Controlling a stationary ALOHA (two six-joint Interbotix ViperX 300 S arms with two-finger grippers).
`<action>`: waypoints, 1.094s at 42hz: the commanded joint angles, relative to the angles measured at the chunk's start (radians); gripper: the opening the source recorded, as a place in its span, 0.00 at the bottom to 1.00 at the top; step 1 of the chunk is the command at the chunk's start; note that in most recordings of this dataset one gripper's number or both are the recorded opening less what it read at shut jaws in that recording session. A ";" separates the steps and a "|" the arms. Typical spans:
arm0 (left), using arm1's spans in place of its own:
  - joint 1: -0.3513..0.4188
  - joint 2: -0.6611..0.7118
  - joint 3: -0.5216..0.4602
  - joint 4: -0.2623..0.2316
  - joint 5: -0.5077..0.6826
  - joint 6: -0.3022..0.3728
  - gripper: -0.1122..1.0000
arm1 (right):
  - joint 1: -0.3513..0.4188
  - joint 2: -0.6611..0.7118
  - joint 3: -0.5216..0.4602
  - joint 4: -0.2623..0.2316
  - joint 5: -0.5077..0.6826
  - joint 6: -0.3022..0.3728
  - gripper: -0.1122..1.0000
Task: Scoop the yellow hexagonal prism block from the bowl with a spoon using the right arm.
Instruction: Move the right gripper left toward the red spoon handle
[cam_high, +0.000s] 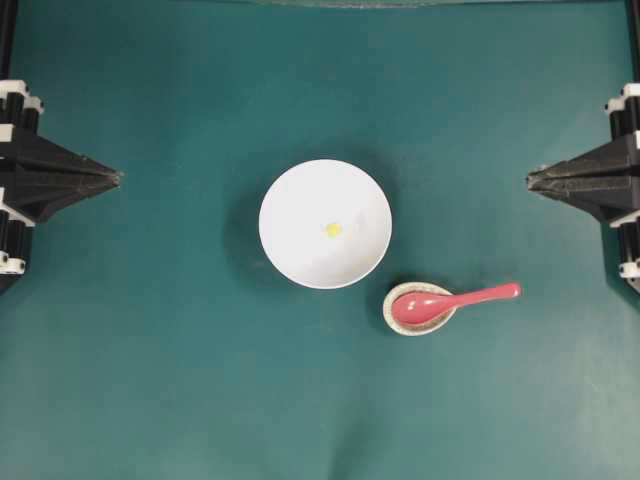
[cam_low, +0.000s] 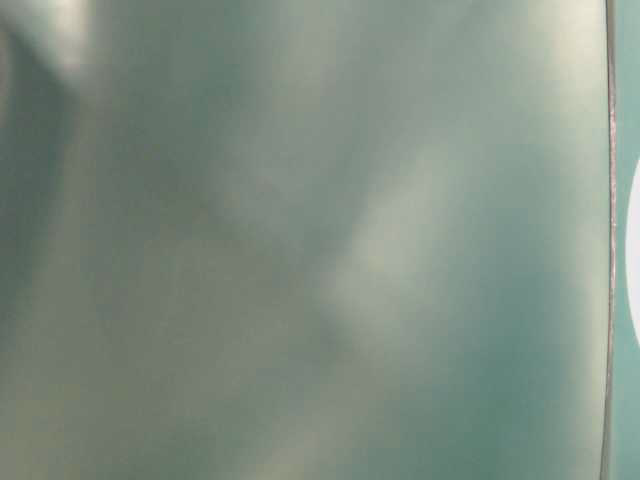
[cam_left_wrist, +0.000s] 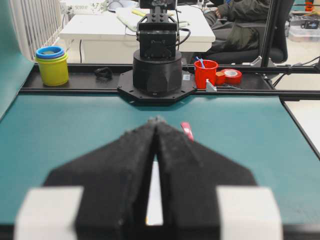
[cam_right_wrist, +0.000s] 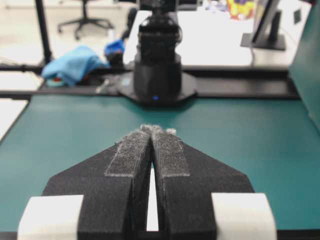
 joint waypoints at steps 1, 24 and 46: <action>0.031 0.000 -0.018 -0.002 0.015 -0.011 0.10 | -0.005 0.006 -0.014 0.002 -0.005 0.003 0.10; 0.032 0.008 -0.017 0.006 0.046 -0.011 0.10 | -0.014 0.017 -0.014 0.023 0.000 0.009 0.48; 0.032 0.009 -0.017 0.008 0.043 -0.009 0.10 | 0.011 0.215 0.025 0.066 -0.072 0.012 0.57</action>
